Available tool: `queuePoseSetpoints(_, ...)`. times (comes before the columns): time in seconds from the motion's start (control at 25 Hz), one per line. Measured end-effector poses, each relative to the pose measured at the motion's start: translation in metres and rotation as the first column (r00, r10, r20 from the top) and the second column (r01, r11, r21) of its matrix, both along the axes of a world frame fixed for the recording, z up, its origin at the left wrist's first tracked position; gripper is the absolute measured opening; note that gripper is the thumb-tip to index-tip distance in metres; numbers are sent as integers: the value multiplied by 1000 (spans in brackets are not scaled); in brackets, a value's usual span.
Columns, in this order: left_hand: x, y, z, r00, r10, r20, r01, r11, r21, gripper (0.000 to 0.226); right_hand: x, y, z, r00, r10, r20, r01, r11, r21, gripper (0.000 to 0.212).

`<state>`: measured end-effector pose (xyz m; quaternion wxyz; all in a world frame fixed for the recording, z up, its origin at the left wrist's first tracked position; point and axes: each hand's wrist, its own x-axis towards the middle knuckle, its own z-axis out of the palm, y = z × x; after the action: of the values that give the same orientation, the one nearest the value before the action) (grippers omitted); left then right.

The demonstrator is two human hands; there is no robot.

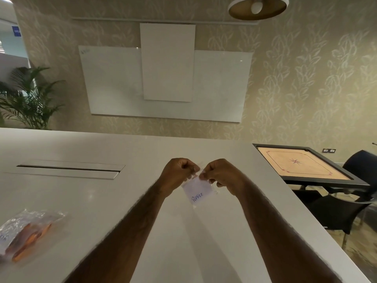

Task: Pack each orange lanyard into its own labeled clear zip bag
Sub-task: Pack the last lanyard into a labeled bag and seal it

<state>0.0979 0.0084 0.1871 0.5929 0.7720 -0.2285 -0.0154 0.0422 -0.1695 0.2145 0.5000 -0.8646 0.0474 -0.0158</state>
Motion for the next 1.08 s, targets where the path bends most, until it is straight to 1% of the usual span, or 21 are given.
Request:
queuePoseSetpoints(0.04, 0, 1, 1, 1000, -1, 0, 1, 1000, -28, 3, 1, 0, 0, 1000, -15, 9, 15, 1000, 2, 11)
queuePoseSetpoints(0.12, -1, 5, 2, 1000, 13, 25, -11, 998, -59, 9, 3, -2, -1, 999, -49, 22, 49, 998, 36, 12)
queuePoseSetpoints(0.2, -1, 6, 4, 995, 39, 93, -38, 999, -13, 16, 4, -3, -2, 997, -68, 25, 66, 996, 60, 13)
queuePoseSetpoints(0.28, -1, 5, 5, 984, 85, 157, -96, 993, 63, 16, 5, -2, -3, 998, -61, 18, 59, 996, 72, 15)
queuePoseSetpoints(0.36, 1, 4, 6, 974, 118, 192, -139, 985, 100, 15, 5, 0, -5, 999, -42, 10, 41, 995, 91, 15)
queuePoseSetpoints(0.6, 4, 4, 2, 976, 118, 184, -145, 979, 141, 16, 4, 2, -5, 1000, -27, 7, 26, 994, 105, 11)
queuePoseSetpoints(0.72, 4, 3, 1, 974, 77, 213, -114, 980, 166, 9, 6, 4, -4, 999, -43, 7, 42, 992, 117, 12)
queuePoseSetpoints(0.84, 4, 3, 2, 970, 42, 238, -93, 974, 207, 16, 7, 3, -6, 997, -59, 54, 52, 992, 116, 11)
queuePoseSetpoints(0.92, 5, 3, 3, 970, 25, 243, -81, 971, 225, 16, 6, 2, -9, 995, -57, 87, 44, 987, 152, 10)
queuePoseSetpoints(1.0, 6, 4, 4, 981, -3, 194, -38, 977, 211, 10, 5, 1, -10, 993, -41, 111, 21, 984, 176, 7)
queuePoseSetpoints(1.08, 6, 7, 5, 993, -28, 114, 7, 984, 181, 7, 5, -1, -11, 992, 8, 130, -30, 986, 167, 5)
